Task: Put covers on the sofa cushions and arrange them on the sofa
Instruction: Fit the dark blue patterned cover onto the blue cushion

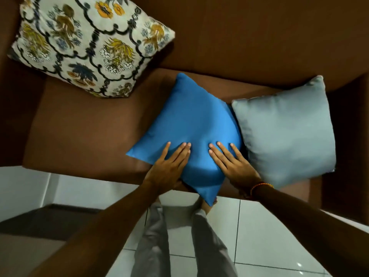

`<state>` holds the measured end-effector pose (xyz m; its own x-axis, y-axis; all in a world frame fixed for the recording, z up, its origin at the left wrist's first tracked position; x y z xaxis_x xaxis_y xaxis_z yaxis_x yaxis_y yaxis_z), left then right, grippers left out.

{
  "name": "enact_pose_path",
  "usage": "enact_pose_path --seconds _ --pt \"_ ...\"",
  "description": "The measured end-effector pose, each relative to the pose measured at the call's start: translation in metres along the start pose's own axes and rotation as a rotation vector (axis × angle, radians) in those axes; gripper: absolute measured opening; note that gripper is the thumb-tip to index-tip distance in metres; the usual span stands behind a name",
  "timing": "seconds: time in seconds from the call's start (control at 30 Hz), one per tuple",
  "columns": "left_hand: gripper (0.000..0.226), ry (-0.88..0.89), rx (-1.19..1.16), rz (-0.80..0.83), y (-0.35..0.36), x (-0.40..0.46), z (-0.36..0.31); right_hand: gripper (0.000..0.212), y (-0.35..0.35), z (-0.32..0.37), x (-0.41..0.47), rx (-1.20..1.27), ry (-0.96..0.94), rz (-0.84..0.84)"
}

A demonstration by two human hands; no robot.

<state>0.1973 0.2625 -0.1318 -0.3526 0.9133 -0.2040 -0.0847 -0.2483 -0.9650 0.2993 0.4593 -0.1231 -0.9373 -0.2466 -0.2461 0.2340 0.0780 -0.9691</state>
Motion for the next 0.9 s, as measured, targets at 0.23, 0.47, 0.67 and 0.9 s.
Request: enact_pose_path --seconds 0.23,0.47,0.67,0.9 --pt "0.095 -0.202 0.116 -0.062 0.008 0.02 -0.009 0.067 0.01 -0.008 0.017 0.072 0.075 -0.147" --pt "0.042 -0.148 -0.064 -0.241 -0.072 0.057 0.045 0.119 -0.035 -0.104 0.024 0.27 0.144 0.032" --pt "0.027 -0.331 -0.719 -0.319 -0.176 0.112 0.142 0.116 -0.112 -0.175 0.052 0.828 0.323 -0.107" --pt "0.023 -0.58 -1.077 -0.351 -0.194 0.141 0.267 0.069 -0.216 -0.231 0.136 1.278 0.358 -0.551"
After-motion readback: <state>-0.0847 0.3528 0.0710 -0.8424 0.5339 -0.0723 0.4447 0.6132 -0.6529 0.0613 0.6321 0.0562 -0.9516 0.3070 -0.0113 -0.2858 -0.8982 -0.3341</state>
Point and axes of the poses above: each hand's wrist, its own x-axis towards the middle knuckle, its own y-axis out of the palm, z = x × y, the point moved 6 cm from there along x, towards the middle knuckle, and after that the axes turned 12 degrees about x, right-handed, at the moved point
